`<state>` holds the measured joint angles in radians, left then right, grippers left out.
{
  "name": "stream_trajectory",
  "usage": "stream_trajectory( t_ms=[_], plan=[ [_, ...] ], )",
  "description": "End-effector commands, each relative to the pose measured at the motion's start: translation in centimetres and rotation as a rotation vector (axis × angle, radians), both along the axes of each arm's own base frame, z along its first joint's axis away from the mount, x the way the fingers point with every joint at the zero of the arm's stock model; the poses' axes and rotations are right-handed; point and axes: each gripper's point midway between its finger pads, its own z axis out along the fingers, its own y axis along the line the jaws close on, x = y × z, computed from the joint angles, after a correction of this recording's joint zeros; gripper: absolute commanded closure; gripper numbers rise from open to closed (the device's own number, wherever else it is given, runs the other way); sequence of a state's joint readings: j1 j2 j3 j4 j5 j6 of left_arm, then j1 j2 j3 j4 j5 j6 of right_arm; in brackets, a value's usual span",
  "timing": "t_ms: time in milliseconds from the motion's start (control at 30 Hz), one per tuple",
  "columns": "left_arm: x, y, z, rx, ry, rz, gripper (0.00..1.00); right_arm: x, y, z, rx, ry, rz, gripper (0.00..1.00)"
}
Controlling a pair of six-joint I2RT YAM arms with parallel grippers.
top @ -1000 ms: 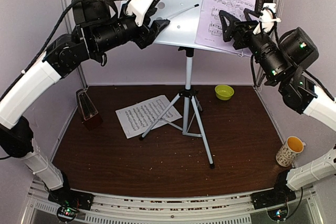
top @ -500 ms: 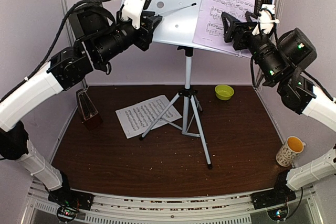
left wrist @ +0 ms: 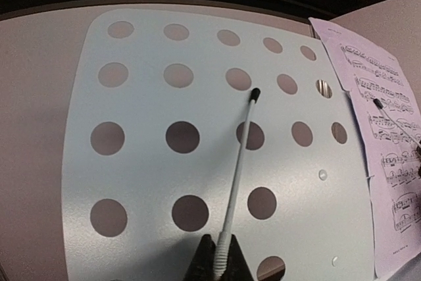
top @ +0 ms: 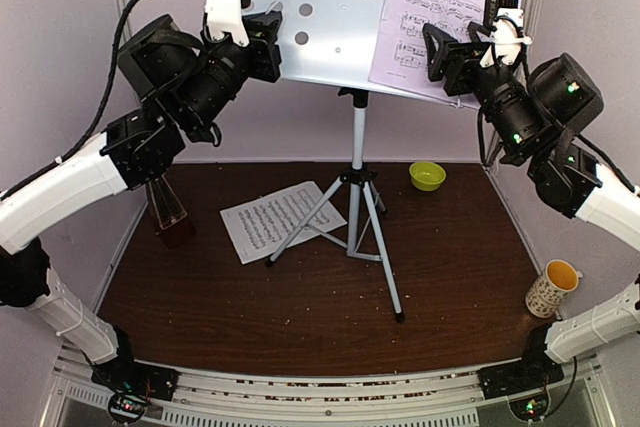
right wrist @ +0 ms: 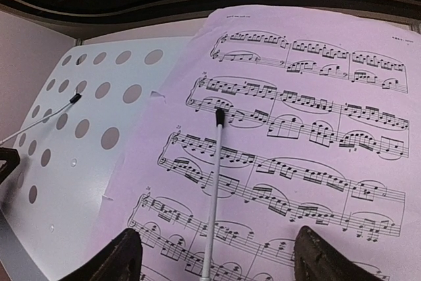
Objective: Set up the instrument practice props
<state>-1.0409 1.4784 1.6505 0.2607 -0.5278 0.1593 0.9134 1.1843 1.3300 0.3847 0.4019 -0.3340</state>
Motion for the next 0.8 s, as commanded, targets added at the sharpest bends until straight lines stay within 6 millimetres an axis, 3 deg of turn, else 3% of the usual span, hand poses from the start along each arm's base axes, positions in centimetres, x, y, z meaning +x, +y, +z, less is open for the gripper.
stream_trajectory(
  t_ms=[0, 400, 600, 767],
  plan=[
    [-0.6, 3.6, 3.2, -0.233, -0.038, 0.044, 1.0, 0.1, 0.0, -0.3, 0.0, 0.005, -0.011, 0.2],
    [-0.1, 2.9, 3.1, -0.274, -0.013, 0.071, 1.0, 0.1, 0.1, -0.2, -0.001, 0.0, -0.007, 0.2],
    [-1.1, 1.6, 3.2, -0.198, -0.053, 0.014, 0.69, -0.3, 0.5, 0.0, -0.009, -0.012, 0.026, 0.2],
    [-2.1, 1.0, 3.5, -0.138, -0.092, -0.033, 0.49, -0.5, 0.8, 0.3, -0.01, -0.018, 0.05, 0.19]
  ],
)
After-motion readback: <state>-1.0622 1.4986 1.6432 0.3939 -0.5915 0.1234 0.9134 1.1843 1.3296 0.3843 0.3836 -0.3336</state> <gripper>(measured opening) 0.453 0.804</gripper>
